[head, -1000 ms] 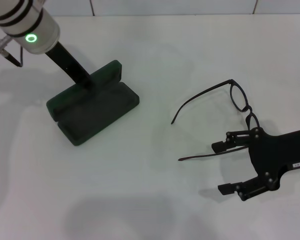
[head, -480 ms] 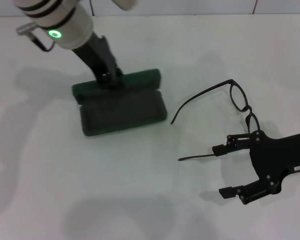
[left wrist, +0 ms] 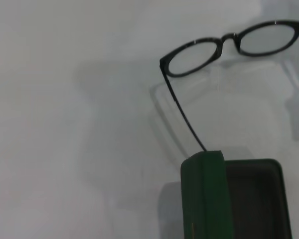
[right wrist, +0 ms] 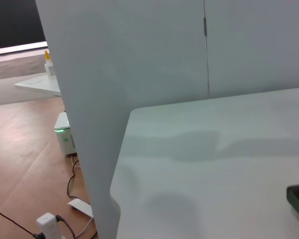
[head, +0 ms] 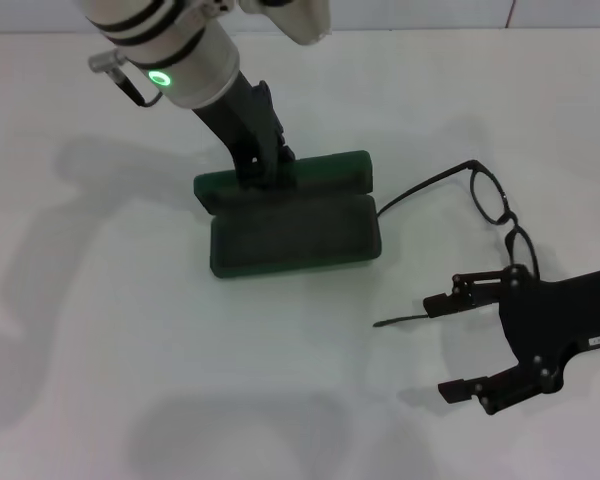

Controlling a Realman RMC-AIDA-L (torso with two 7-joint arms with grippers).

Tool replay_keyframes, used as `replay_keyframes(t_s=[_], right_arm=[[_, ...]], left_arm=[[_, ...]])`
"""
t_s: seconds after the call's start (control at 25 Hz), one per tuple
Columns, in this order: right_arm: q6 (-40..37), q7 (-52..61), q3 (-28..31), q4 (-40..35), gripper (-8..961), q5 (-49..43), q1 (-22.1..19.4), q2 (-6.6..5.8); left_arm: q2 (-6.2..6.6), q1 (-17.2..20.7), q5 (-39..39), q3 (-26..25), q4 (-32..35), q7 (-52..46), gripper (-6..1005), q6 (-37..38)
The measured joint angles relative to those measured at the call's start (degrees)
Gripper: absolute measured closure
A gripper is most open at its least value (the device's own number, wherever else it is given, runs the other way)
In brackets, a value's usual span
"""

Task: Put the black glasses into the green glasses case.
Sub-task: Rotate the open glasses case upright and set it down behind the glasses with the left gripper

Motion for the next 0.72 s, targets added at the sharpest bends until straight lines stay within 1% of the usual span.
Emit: replay_keyframes(t_s=[0.16,0.36,0.6,0.72], right_arm=[[-0.24,-0.01,0.00,0.00,91,0.00,0.00,0.00],[-0.24,-0.02,0.00,0.00,92,0.00,0.00,-0.07],[-0.24,-0.02,0.00,0.00,92,0.00,0.03,-0.28],[-0.23,-0.02,0.00,0.00,91,0.00,0.16,-0.32]], left_arm=[[-0.03,-0.15,0.23,0.49,-1.38,-0.10,785,-1.40],[-0.05,-0.08,0.34,0.79,-1.18,-0.35,784,-2.24],[-0.06,0.59,0.39,2.85,-0.77,-0.23,793,-4.30],[-0.05,0.65,0.38,2.84,-0.92,-0.25,774,-4.61]])
